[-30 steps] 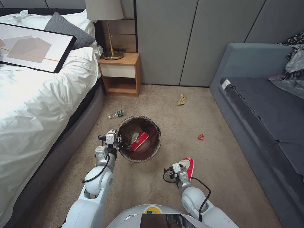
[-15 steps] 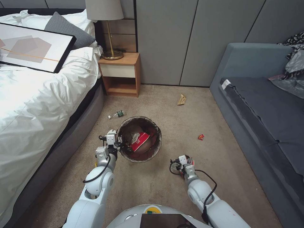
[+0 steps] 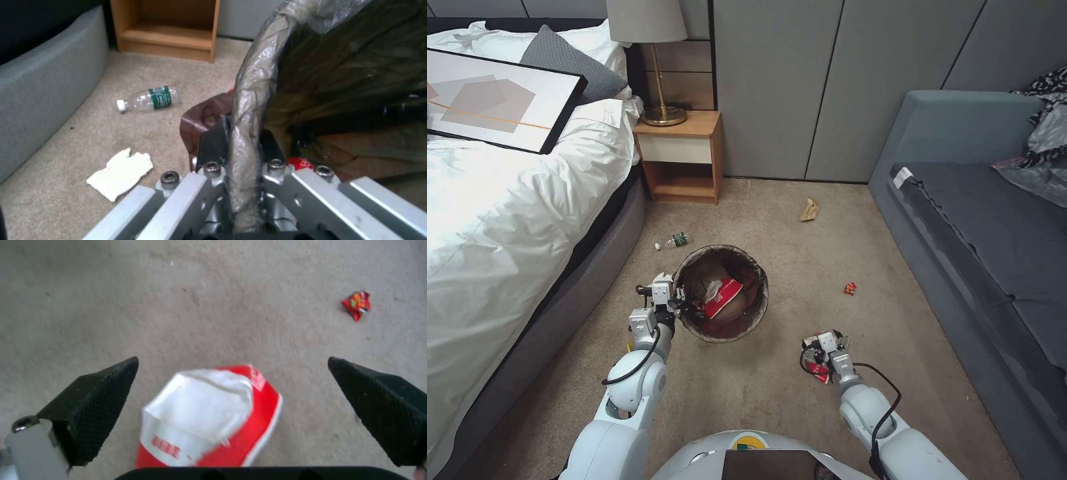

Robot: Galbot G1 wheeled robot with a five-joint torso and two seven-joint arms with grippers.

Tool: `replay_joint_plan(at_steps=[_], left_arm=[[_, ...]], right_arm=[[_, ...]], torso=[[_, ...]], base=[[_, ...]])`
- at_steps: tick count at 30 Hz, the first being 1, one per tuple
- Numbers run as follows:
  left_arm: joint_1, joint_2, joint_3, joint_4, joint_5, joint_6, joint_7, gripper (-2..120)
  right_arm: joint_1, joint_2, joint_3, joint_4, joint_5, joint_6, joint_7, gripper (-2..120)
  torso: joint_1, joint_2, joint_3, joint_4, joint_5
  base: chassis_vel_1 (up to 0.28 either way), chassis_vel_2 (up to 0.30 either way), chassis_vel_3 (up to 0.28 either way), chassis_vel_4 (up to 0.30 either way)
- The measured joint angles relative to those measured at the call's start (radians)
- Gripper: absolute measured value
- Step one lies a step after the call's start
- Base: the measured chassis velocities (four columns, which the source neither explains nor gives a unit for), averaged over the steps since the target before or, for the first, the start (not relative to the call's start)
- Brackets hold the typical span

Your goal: Pick up the trash bin, then pick up the garbage from the floor and place it into the trash bin.

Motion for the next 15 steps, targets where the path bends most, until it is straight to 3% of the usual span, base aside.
replay_joint_plan(at_steps=[15], left_arm=[[-0.004,-0.006,0.001,0.003,-0.001,-0.001,-0.001,2]], right_arm=[[-0.02,-0.008,-0.004,-0.036,-0.017,0.007,-0.01,97]], torso=[[0.0,0.0,0.0,0.0,0.0]], base=[[0.0,0.0,0.0,0.0]])
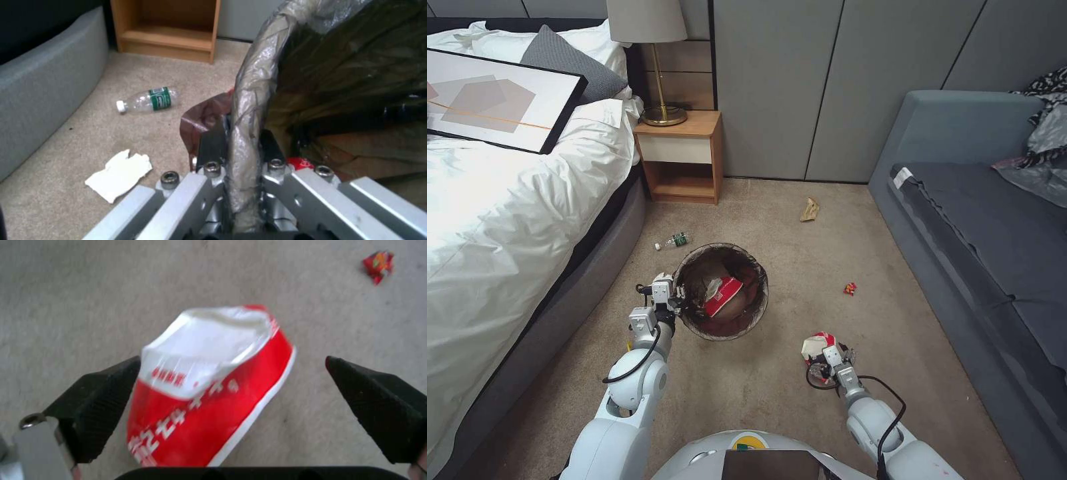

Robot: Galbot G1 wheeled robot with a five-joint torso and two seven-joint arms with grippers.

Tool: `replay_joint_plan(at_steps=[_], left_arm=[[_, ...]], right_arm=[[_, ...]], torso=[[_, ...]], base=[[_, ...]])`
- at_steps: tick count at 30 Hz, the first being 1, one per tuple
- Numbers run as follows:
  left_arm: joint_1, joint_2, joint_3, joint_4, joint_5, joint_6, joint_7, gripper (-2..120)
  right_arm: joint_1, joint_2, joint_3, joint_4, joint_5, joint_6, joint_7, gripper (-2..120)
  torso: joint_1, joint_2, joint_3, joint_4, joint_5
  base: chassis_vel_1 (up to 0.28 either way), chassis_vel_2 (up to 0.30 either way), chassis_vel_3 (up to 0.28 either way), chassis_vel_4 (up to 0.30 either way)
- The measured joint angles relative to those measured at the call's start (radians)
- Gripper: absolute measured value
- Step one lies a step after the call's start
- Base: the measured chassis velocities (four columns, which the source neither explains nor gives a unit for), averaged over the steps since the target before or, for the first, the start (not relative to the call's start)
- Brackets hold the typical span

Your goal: Pick up the trash bin, then pick up the garbage from the floor and place it into the trash bin.

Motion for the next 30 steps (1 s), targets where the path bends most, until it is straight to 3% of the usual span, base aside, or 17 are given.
replay_joint_plan(at_steps=[5,13,18,26,30], left_arm=[[-0.002,0.0,-0.001,0.0,-0.001,0.0,-0.001,2],[-0.007,-0.004,0.001,0.001,-0.001,0.0,-0.002,2],[-0.007,-0.005,0.001,0.001,-0.001,0.0,-0.002,2],[-0.005,-0.005,-0.001,-0.004,0.0,0.002,-0.001,2],[-0.004,-0.006,-0.001,-0.005,0.0,0.002,-0.001,2]], right_arm=[[-0.003,0.002,-0.007,-0.022,-0.01,0.0,-0.01,88],[-0.001,0.028,-0.027,-0.051,-0.001,0.012,-0.039,51],[0.005,0.041,-0.033,-0.055,0.005,0.023,-0.042,38],[0.018,0.076,-0.042,-0.071,-0.003,0.043,-0.039,6],[0.016,0.074,-0.041,-0.07,-0.009,0.055,-0.039,0]], torso=[[0.0,0.0,0.0,0.0,0.0],[0.0,0.0,0.0,0.0,-0.0001],[0.0,0.0,0.0,0.0,-0.0001],[0.0,0.0,0.0,0.0,-0.0001],[0.0,0.0,0.0,0.0,-0.0001]], base=[[0.0,0.0,0.0,0.0],[0.0,0.0,0.0,0.0],[0.0,0.0,0.0,0.0],[0.0,0.0,0.0,0.0],[0.0,0.0,0.0,0.0]])
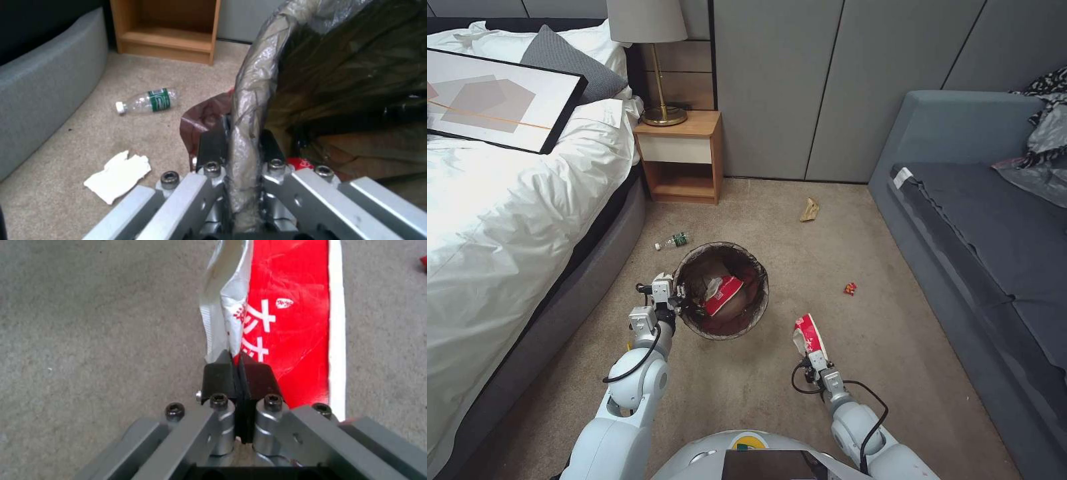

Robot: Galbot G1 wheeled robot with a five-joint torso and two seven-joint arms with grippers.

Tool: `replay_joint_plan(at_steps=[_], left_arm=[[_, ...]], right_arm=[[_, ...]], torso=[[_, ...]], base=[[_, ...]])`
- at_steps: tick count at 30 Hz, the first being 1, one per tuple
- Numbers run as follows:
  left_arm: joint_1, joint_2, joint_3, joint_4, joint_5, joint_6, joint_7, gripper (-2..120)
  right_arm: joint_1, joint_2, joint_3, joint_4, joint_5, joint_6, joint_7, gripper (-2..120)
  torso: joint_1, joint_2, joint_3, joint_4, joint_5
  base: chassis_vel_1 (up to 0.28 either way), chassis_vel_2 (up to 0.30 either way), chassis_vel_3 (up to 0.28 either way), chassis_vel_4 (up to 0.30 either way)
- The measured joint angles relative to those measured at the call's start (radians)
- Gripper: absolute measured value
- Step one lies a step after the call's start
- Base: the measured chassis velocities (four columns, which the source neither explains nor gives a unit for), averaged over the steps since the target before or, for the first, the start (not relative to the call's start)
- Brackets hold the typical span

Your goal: Pick up the trash bin, then pick up the garbage from the floor and place it into the trash bin.

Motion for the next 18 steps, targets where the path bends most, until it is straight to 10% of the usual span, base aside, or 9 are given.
replay_joint_plan(at_steps=[18], left_arm=[[-0.002,0.003,0.0,0.008,-0.002,-0.001,0.001,2]], right_arm=[[-0.017,-0.013,0.028,0.114,0.005,0.099,0.011,0]], torso=[[0.0,0.0,0.0,0.0,0.0]], base=[[0.0,0.0,0.0,0.0]])
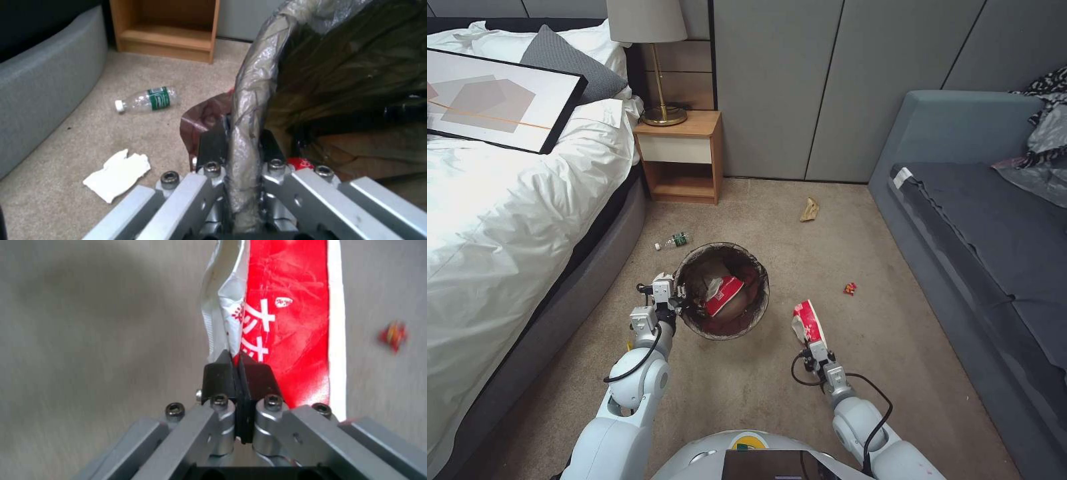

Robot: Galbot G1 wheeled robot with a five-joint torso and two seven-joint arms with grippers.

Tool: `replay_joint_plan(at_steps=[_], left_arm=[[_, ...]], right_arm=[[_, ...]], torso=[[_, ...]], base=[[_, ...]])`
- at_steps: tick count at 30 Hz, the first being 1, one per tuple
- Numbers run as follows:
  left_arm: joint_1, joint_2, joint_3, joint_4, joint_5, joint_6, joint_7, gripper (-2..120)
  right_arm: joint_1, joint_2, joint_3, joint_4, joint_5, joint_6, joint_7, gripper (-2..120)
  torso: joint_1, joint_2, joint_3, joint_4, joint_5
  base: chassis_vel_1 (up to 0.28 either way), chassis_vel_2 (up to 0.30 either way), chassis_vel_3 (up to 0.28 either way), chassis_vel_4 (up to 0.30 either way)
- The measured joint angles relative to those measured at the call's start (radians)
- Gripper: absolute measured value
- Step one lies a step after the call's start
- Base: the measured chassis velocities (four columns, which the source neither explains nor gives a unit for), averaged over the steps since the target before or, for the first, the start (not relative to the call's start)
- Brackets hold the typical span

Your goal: Pick up the trash bin, then pick up the garbage from the floor and place it into the trash bin.

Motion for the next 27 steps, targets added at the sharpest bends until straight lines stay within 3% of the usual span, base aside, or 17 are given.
replay_joint_plan(at_steps=[8,17,24,27], left_arm=[[0.002,-0.003,0.0,0.002,0.0,-0.001,0.0,2],[0.004,-0.006,-0.004,0.003,-0.001,-0.002,-0.001,2],[0.003,-0.007,-0.005,0.003,-0.004,-0.002,-0.001,2],[0.0,-0.007,-0.005,0.001,-0.005,-0.001,-0.002,2]], right_arm=[[-0.01,0.002,0.047,0.176,0.058,0.152,-0.039,0],[-0.027,-0.02,0.081,0.383,0.165,0.213,-0.112,0],[-0.069,-0.079,0.102,0.486,0.226,0.263,-0.277,0],[-0.095,-0.104,0.141,0.503,0.241,0.288,-0.412,0]], torso=[[0.0,0.0,0.0,0.0001,0.0],[0.0,0.0,0.0,0.0,0.0],[0.0,0.0,0.0,0.0,-0.0001],[0.0,0.0,0.0,0.0,0.0]], base=[[0.0,0.0,0.0,0.0],[0.0,0.0,0.0,0.0],[0.0,0.0,0.0,0.0],[0.0,0.0,0.0,0.0]])
